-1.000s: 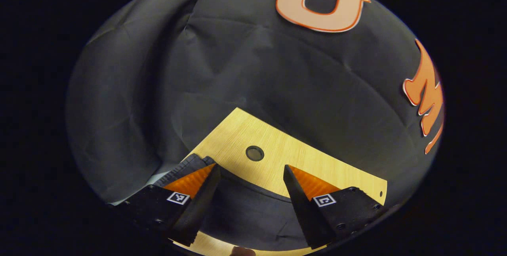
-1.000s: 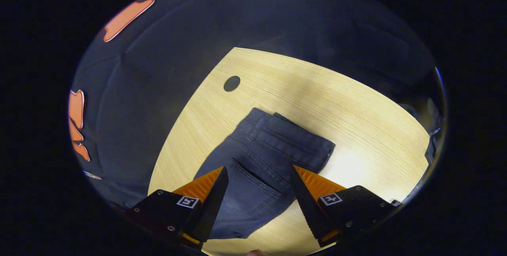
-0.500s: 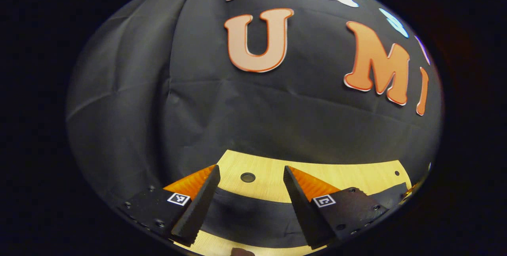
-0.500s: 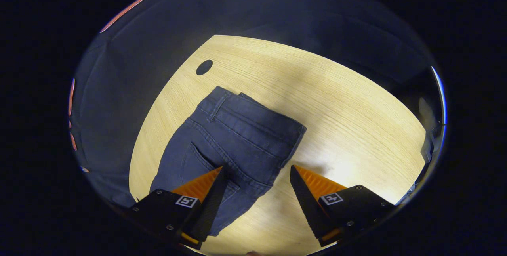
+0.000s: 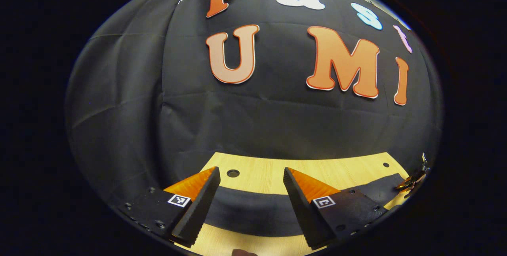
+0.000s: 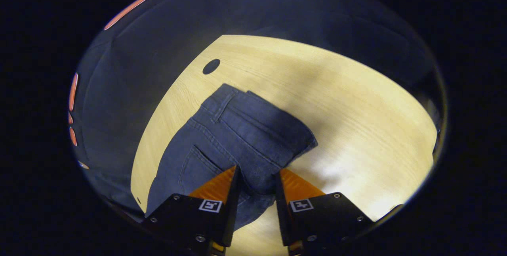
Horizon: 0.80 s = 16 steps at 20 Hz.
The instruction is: Grasp the waist and the cuffs of the jeans and fold them to make the two legs overlap; first hold the waist and fold one-third of the jeans toward the cuffs, then hold the cuffs and fold the remaining one-third in the same direction to finish folding.
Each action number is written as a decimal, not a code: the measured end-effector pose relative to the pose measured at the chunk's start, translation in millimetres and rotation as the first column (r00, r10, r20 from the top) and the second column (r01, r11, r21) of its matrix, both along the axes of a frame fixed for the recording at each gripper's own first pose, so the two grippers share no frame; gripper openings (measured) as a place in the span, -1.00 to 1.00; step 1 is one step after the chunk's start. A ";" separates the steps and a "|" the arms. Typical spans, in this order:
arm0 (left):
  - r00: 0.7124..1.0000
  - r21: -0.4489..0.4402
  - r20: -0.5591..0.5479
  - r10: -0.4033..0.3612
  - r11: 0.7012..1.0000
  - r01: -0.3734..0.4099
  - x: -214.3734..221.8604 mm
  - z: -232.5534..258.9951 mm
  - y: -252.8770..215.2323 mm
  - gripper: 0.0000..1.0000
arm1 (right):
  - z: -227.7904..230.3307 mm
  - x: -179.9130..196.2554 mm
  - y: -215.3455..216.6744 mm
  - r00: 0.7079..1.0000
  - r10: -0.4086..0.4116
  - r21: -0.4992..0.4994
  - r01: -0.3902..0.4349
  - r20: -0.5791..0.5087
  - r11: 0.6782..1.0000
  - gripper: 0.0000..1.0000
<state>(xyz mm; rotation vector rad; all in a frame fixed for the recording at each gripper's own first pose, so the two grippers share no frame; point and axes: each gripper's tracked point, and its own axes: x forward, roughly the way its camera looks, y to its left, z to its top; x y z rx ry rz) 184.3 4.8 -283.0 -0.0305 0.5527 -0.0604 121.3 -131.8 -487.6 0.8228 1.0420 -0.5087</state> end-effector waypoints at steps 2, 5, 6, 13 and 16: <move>1.000 0.011 -0.006 -0.014 1.000 0.014 -8.6 1.2 -9.1 0.92 | 1.5 1.6 0.3 0.999 -0.032 0.007 0.032 0.017 0.999 -0.53; 1.000 0.062 0.029 -0.012 0.998 0.010 -19.6 15.2 -12.6 0.92 | 20.0 5.8 2.3 0.998 -0.009 -0.053 0.012 0.067 0.999 -0.55; 0.999 0.075 0.050 -0.014 0.997 0.010 -23.4 24.2 -13.3 0.90 | 31.5 6.2 3.0 0.996 0.000 -0.086 0.008 0.090 0.996 -0.55; 0.997 0.022 0.054 -0.057 0.998 0.055 -23.1 17.6 -3.9 0.86 | 122.6 11.1 40.4 0.964 0.088 -0.196 -0.038 0.249 0.980 -0.67; 0.996 0.000 0.064 -0.056 0.998 0.056 -21.5 16.8 15.0 0.87 | 164.9 20.5 63.8 0.943 0.148 -0.286 -0.060 0.297 0.956 -0.67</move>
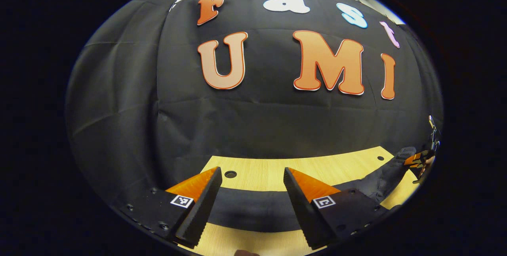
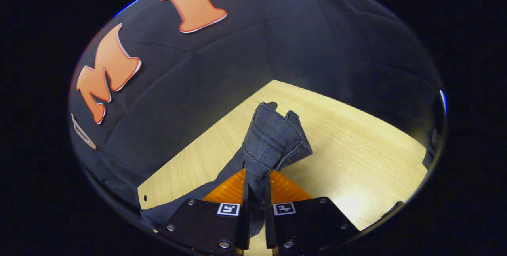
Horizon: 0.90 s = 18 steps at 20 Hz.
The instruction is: Grasp the waist and the cuffs of the jeans and fold them to make the two legs overlap; first hold the waist and fold one-third of the jeans toward the cuffs, then hold the cuffs and fold the remaining one-third in the same direction to finish folding.
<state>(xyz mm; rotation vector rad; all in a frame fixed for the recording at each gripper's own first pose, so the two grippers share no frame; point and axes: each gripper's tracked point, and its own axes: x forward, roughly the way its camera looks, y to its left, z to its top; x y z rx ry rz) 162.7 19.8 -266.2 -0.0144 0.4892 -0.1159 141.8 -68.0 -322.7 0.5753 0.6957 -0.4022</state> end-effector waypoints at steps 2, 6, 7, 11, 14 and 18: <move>1.000 -0.010 -0.001 -0.010 1.000 0.010 -1.3 -0.9 7.4 0.87 | 19.1 1.8 18.9 0.999 0.027 -0.056 -0.026 0.019 0.998 -0.67; 1.000 -0.018 0.010 -0.001 1.000 0.002 1.8 0.5 30.8 0.87 | 51.3 14.2 76.0 0.989 0.145 -0.164 -0.137 0.037 0.977 -0.67; 1.000 -0.024 0.008 -0.001 1.000 0.001 0.8 -1.5 33.7 0.87 | 55.8 17.3 90.1 0.984 0.175 -0.187 -0.165 0.038 0.968 -0.67; 1.000 -0.039 -0.005 0.029 0.999 -0.029 -5.0 -3.5 55.2 0.87 | 65.7 26.1 155.9 0.952 0.305 -0.250 -0.289 0.030 0.924 -0.67; 0.997 -0.030 -0.014 0.069 0.997 -0.070 -11.1 -6.6 79.4 0.87 | 59.4 27.4 194.7 0.928 0.371 -0.255 -0.355 0.016 0.899 -0.67; 0.992 -0.022 -0.040 0.123 0.992 -0.124 -19.9 -14.4 107.2 0.87 | 19.1 28.9 259.4 0.875 0.478 -0.281 -0.477 -0.070 0.832 -0.67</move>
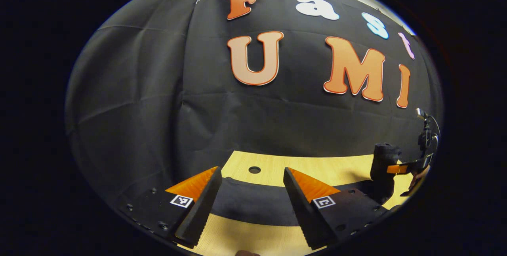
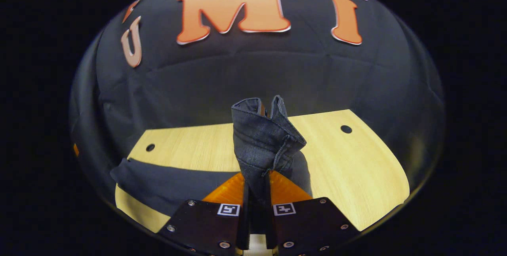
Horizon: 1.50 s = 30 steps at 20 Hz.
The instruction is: Grasp the waist and the cuffs of the jeans and fold them to make the two legs overlap; first hold the waist and fold one-third of the jeans toward the cuffs, then hold the cuffs and fold the remaining one-third in the same direction to finish folding.
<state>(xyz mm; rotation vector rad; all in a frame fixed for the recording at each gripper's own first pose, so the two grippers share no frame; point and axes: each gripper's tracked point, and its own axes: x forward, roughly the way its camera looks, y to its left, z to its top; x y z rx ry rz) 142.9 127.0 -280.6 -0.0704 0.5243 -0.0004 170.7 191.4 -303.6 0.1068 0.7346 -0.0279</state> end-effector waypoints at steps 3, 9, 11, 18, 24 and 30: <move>0.999 0.007 -0.014 0.033 0.999 -0.033 -3.8 -5.6 17.1 0.87 | -40.3 -10.8 26.0 0.996 0.062 -0.029 -0.064 -0.068 0.998 -0.67; 0.991 -0.027 -0.111 0.074 0.997 -0.078 -12.1 -38.4 31.5 0.89 | -77.3 -37.5 62.7 0.967 0.171 0.012 -0.172 -0.189 0.985 -0.51; 0.985 -0.038 -0.148 0.085 0.995 -0.091 -9.2 -52.2 34.6 0.89 | -92.4 -58.9 76.1 0.947 0.202 0.046 -0.196 -0.249 0.979 -0.40; 0.882 -0.130 -0.448 0.150 0.964 -0.230 -12.3 -141.1 50.7 0.96 | -54.9 -74.1 104.0 0.941 0.284 0.167 -0.255 -0.182 0.952 0.91; 0.682 -0.175 -0.708 0.186 0.889 -0.423 -21.9 -208.9 74.7 0.96 | 7.2 -75.7 50.1 0.987 0.151 0.115 -0.143 -0.057 0.983 0.95; 0.491 -0.179 -0.862 0.126 0.831 -0.527 -18.5 -282.7 96.4 0.97 | 38.1 -104.5 -13.9 1.000 -0.018 0.056 0.018 -0.007 0.998 0.95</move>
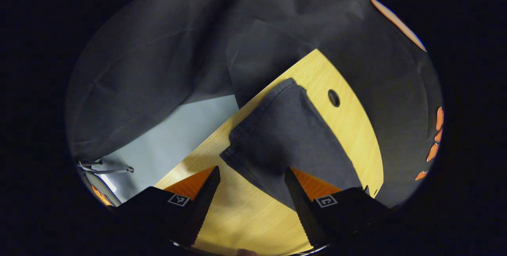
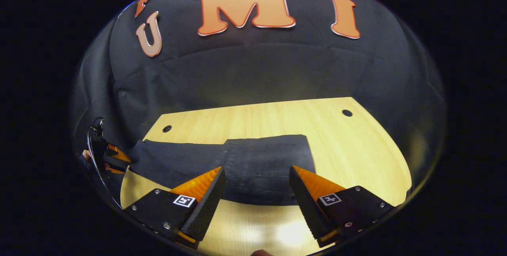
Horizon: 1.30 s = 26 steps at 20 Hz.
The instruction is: Grasp the waist and the cuffs of the jeans and fold them to make the two legs overlap; first hold the waist and fold one-third of the jeans toward the cuffs, then hold the cuffs and fold the remaining one-third in the same direction to finish folding.
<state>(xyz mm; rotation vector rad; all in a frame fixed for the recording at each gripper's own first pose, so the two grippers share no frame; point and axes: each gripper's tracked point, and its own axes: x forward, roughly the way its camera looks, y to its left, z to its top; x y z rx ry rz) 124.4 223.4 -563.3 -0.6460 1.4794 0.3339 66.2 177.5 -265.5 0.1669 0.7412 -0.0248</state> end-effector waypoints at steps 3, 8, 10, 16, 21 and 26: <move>1.000 0.028 -0.025 0.000 1.000 0.000 6.8 -9.0 5.5 0.96 | 4.3 -16.6 -13.7 0.998 -0.062 -0.013 0.062 -0.005 0.998 0.94; 0.979 0.207 -0.162 -0.123 0.966 0.155 4.1 -22.8 2.4 0.94 | 1.4 -31.0 -13.7 0.997 -0.065 -0.031 0.064 -0.037 0.997 0.94; 0.984 0.231 -0.127 -0.123 0.961 0.150 8.0 -23.0 2.6 0.92 | 2.2 -27.6 -9.5 0.999 -0.042 -0.013 0.042 -0.034 0.999 0.95; 0.944 0.275 0.113 -0.309 0.923 0.269 22.9 -24.3 -14.9 -0.82 | -0.7 -18.0 -23.6 0.999 0.007 -0.023 -0.008 -0.044 1.000 0.95; 0.875 0.375 0.305 -0.376 0.892 0.253 51.9 10.0 -18.7 -0.82 | 5.9 -11.0 -59.0 1.000 0.002 -0.038 -0.003 -0.018 0.999 0.94; 0.781 0.452 0.429 -0.453 0.857 0.248 62.6 64.9 -22.5 -0.82 | 19.9 10.8 -71.1 0.999 0.028 -0.023 -0.027 0.024 0.999 0.94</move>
